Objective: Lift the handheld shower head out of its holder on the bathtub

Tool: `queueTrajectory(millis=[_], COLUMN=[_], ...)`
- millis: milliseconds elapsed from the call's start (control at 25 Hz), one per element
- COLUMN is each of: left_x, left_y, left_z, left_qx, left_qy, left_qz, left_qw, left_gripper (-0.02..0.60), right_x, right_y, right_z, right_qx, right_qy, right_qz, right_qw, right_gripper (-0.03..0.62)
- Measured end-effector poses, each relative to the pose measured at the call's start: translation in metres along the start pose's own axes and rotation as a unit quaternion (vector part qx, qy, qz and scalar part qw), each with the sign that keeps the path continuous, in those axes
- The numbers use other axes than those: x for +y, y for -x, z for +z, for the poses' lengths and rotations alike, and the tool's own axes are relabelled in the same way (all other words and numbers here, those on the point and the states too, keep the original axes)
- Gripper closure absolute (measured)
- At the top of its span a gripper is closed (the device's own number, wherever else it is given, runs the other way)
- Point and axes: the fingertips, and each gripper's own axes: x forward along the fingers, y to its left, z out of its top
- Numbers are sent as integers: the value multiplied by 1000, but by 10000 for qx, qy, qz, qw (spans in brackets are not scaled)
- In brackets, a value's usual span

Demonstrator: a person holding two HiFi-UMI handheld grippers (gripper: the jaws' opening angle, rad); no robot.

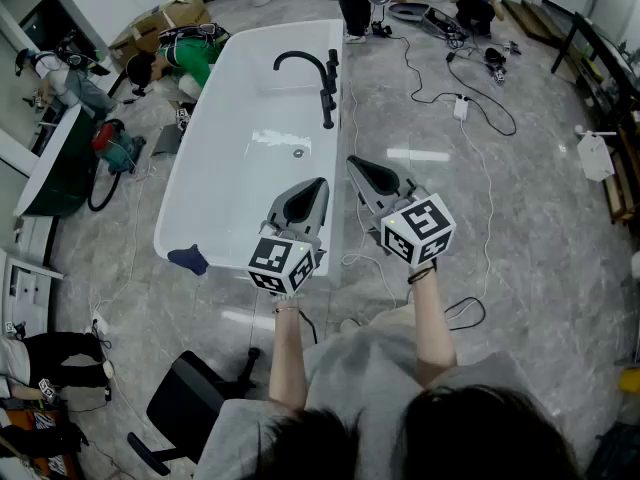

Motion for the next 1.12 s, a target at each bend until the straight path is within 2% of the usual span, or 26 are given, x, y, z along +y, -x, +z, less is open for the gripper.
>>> queueTrajectory(millis=[280, 640, 840, 1120], left_x=[2, -3, -10, -36], left_y=[-10, -34, -65, -122], left_z=[9, 12, 12, 16], left_qx=[-18, -62, -93, -215], left_qy=[15, 142, 241, 364], left_qz=[55, 322, 611, 1072], left_qw=[10000, 9994, 9978, 9933], left_gripper=[577, 577, 577, 577], right_x=[-9, -36, -67, -132], right_y=[-5, -5, -2, 16], right_z=[5, 6, 6, 16], right_qx=[52, 144, 273, 362], right_qy=[49, -57, -27, 16], right_qz=[60, 300, 572, 902], right_qw=[10000, 9994, 9980, 9953], right_gripper=[594, 594, 592, 592])
